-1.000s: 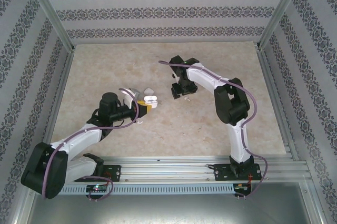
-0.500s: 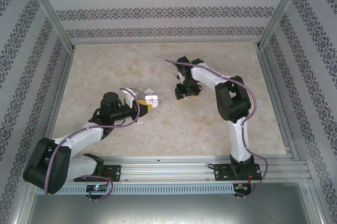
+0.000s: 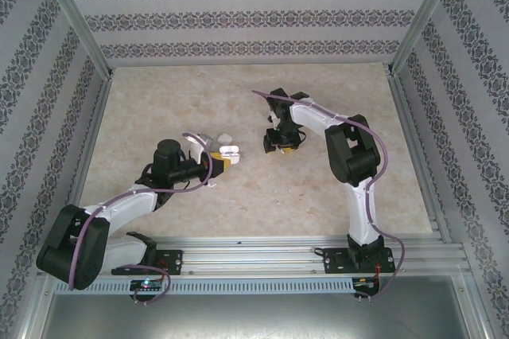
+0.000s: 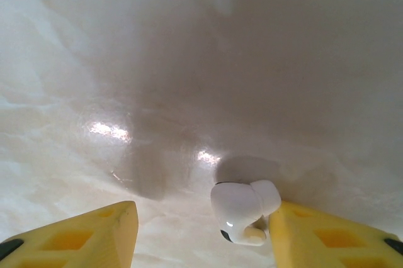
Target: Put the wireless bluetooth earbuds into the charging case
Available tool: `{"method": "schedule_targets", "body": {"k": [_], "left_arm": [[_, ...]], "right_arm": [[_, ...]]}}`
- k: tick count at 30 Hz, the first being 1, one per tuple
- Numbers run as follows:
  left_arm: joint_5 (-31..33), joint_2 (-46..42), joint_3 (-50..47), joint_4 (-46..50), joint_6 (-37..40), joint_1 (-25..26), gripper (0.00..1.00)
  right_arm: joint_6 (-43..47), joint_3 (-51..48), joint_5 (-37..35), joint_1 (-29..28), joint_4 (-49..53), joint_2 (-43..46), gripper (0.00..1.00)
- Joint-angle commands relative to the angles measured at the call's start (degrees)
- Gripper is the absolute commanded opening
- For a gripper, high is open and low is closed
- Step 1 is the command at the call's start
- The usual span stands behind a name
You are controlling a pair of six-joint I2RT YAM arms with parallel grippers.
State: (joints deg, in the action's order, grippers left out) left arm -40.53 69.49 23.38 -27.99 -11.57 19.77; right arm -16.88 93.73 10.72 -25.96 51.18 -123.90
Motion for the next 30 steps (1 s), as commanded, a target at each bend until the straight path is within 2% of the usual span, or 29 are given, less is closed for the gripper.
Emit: {"method": "schedule_targets", "body": {"k": [1,15,23,30], "left_arm": [[-1.44,-1.49,0.93,-2.57,-0.56,0.51,0.0],[-1.13,-3.91,-0.35,-1.45,-0.83,0.45,0.0],[-1.33,-3.34,-0.37,-1.72,-1.25,0.53,0.0],[-1.29,-2.76,-0.26,-1.7,-1.16,0.63,0.0]], "right_arm": [[-3.44,-1.12,3.11,-0.15,0.73,1.03,0.57],[-2.71,3.79,-2.84,-0.15,5.95,1.7,0.58],[1.83,10.02,-7.78,-0.5,11.29,-2.41,0.57],[2.9,12.25,-7.76,-0.5,12.18,-5.67,0.52]]}}
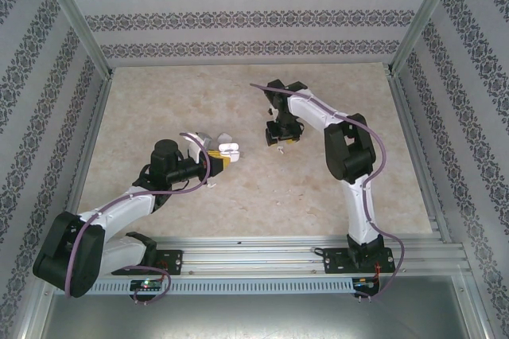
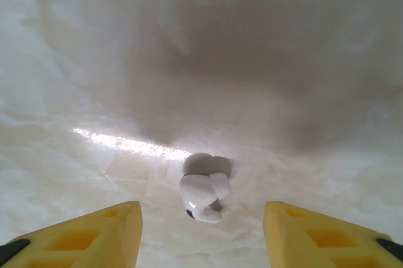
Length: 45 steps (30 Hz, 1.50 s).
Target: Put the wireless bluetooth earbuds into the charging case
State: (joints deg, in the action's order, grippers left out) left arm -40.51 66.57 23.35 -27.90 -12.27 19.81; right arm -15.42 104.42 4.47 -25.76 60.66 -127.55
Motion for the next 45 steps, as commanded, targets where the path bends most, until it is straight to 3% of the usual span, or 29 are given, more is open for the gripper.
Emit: {"method": "schedule_targets", "body": {"k": [1,7,25,35,45], "left_arm": [[-1.26,0.24,-0.24,-1.72,-0.41,0.64,0.0],[-1.31,0.92,-0.16,-1.46,-0.17,0.58,0.0],[-3.19,2.38,0.07,-4.57,-1.73,0.63,0.0],[-4.59,1.8,0.04,-7.95,-4.33,2.0,0.0],[0.79,0.24,2.69,-6.07,-2.71,7.35,0.0]], "right_arm": [[1.58,1.71,-1.4,-0.79,2.71,-2.39,0.51],[2.17,2.01,-0.29,-1.09,2.66,-4.07,0.49],[0.11,1.0,2.81,-1.35,2.53,-3.29,0.2],[-4.03,-9.07,5.66,-2.89,-5.88,7.96,0.17],[-7.43,-17.15,5.19,-6.07,-11.83,23.38,0.16]]}}
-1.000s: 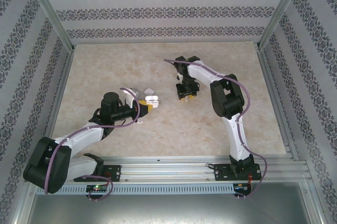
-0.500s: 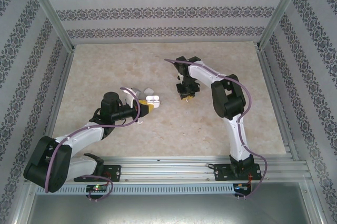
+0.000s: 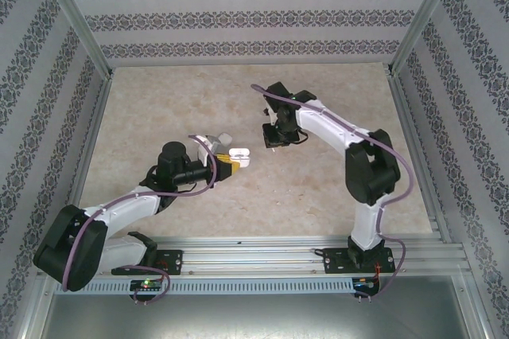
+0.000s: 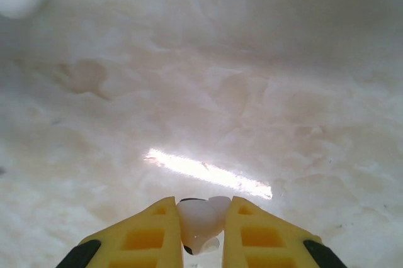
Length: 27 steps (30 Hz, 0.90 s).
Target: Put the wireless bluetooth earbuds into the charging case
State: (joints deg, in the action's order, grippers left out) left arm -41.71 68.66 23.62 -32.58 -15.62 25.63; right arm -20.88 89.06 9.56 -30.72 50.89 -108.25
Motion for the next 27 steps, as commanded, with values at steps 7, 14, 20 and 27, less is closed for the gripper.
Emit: {"method": "schedule_targets", "body": {"k": [7,14,20,27], "left_arm": [[5.93,-3.53,4.16,0.36,3.14,4.26,0.0],[8.14,-4.64,4.24,-1.92,4.76,4.87,0.0],[6.13,-4.94,1.92,-9.47,7.02,4.88,0.0],[4.76,-5.29,0.53,-14.21,7.97,4.88,0.0]], "right_arm": [[-4.16,-5.0,-2.42,-4.19,-3.45,14.75,0.15],[-7.27,-9.92,-4.06,-7.39,-9.22,25.86,0.16],[-9.25,-14.88,-3.94,-10.37,-17.89,33.5,0.16],[-10.1,-18.1,-4.3,-14.12,-25.68,38.63,0.16]]}}
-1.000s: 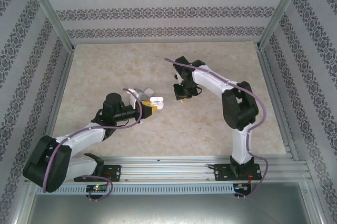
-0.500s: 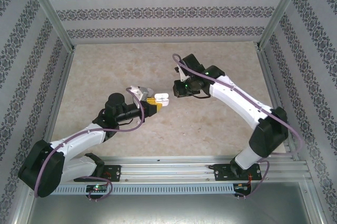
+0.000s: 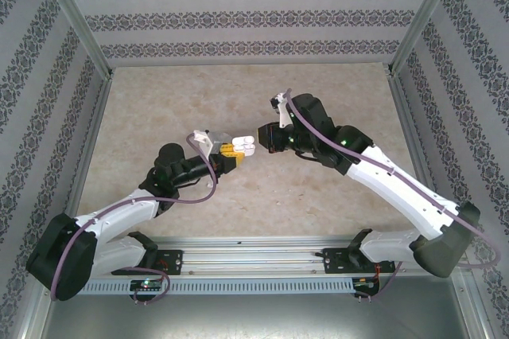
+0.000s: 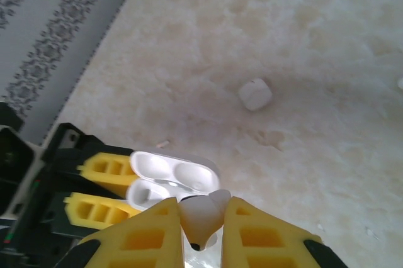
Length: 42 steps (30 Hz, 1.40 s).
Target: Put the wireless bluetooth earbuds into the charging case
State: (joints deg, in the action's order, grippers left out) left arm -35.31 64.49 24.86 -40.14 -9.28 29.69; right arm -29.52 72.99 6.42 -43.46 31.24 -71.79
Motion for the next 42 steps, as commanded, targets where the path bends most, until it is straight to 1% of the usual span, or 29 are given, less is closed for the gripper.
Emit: {"method": "schedule_targets", "body": {"k": [1,5,9,15,21,29,42], "left_arm": [[-1.61,-1.21,-0.85,-7.12,1.63,0.81,0.0],[-2.45,-1.89,-1.51,-9.1,2.06,0.81,0.0],[-3.27,-2.7,-2.77,-11.94,2.92,0.8,0.0],[-3.67,-3.96,-3.37,-12.37,5.6,0.83,0.0],[-2.36,-5.1,-3.42,-11.73,8.34,0.81,0.0],[-0.02,-7.01,-3.63,-9.27,10.06,0.81,0.0],[-0.02,-7.68,-3.85,-7.93,10.51,0.83,0.0]], "right_arm": [[-1.74,-2.83,-1.11,-1.91,-7.5,2.61,0.16],[-1.2,-5.11,-0.02,-3.54,-11.9,3.1,0.16],[-0.11,-5.27,1.52,-4.04,-12.9,2.67,0.16],[1.48,-6.28,2.52,-4.26,-14.97,2.82,0.16],[3.73,-6.44,3.87,-5.27,-15.8,2.27,0.15],[5.52,-8.11,1.88,-6.45,-15.4,2.18,0.15],[6.62,-6.78,0.4,-6.55,-12.94,1.09,0.15]]}}
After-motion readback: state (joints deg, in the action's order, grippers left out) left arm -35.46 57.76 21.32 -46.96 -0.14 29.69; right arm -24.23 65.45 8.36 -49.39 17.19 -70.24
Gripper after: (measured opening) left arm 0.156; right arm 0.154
